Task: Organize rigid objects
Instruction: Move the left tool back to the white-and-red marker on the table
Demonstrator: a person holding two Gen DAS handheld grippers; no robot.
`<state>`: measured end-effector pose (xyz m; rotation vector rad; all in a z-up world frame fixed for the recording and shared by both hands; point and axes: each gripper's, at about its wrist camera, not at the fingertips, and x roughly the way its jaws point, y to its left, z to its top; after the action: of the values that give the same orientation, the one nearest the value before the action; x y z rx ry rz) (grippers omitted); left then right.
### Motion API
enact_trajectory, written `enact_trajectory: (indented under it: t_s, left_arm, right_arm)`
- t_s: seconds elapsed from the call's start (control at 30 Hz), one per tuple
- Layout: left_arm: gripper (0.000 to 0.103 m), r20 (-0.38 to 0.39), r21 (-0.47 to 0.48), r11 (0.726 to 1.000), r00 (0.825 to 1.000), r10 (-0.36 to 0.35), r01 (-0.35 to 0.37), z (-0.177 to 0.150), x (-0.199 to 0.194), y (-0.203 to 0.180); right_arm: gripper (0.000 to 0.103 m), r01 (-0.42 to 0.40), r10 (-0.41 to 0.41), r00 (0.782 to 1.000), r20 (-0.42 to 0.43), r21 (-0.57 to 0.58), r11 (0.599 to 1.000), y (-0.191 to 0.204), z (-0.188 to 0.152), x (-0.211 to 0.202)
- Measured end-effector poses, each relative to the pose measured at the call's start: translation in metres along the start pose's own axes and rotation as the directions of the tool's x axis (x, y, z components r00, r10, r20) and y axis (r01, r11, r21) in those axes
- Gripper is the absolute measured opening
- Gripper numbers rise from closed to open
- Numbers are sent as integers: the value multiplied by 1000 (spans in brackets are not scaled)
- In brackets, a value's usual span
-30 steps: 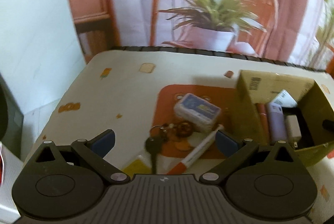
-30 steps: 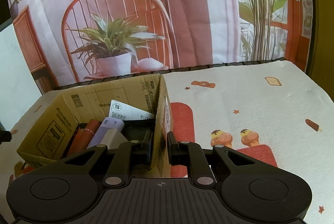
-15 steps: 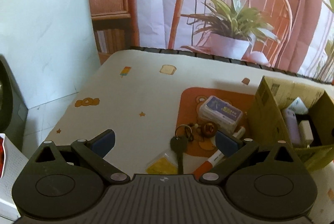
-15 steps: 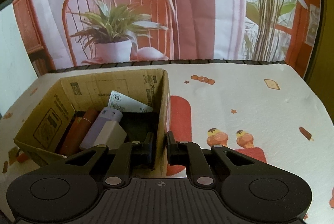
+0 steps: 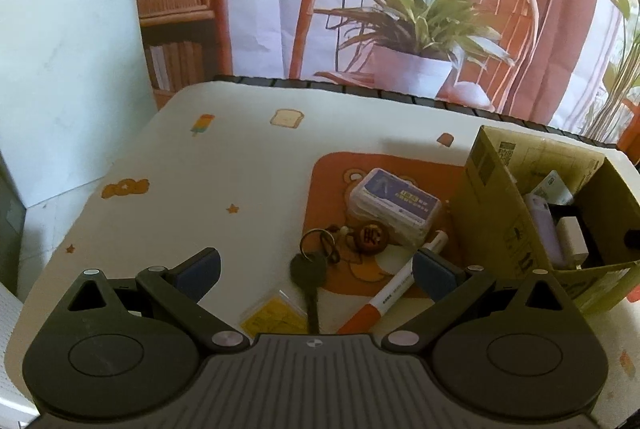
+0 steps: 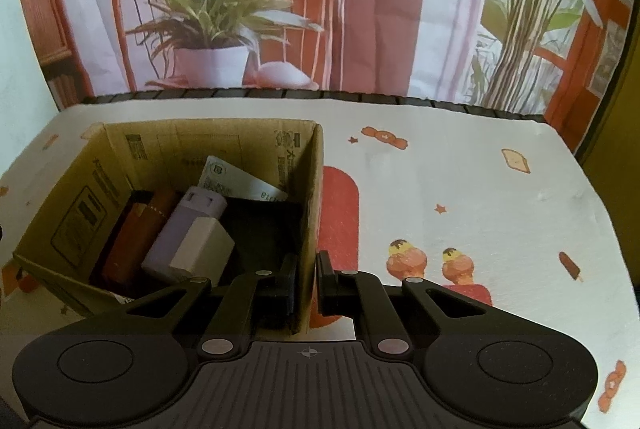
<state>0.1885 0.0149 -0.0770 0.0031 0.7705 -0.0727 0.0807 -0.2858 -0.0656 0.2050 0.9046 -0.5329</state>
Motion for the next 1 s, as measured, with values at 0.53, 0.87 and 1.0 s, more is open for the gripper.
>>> enact_trajectory:
  t_s: [0.53, 0.87, 1.0]
  left_arm:
    - [103, -38, 28, 997, 996, -75, 76, -7, 13, -6]
    - [92, -52, 128, 983, 991, -123, 129, -5, 27, -17]
    - [82, -76, 217, 968, 991, -112, 126, -5, 42, -30]
  right_arm:
    - [9, -7, 7, 1000, -29, 16, 1000, -2, 6, 2]
    - [9, -19, 20, 999, -26, 32, 999, -5, 6, 1]
    - [9, -24, 24, 1000, -19, 42, 999, -6, 5, 1]
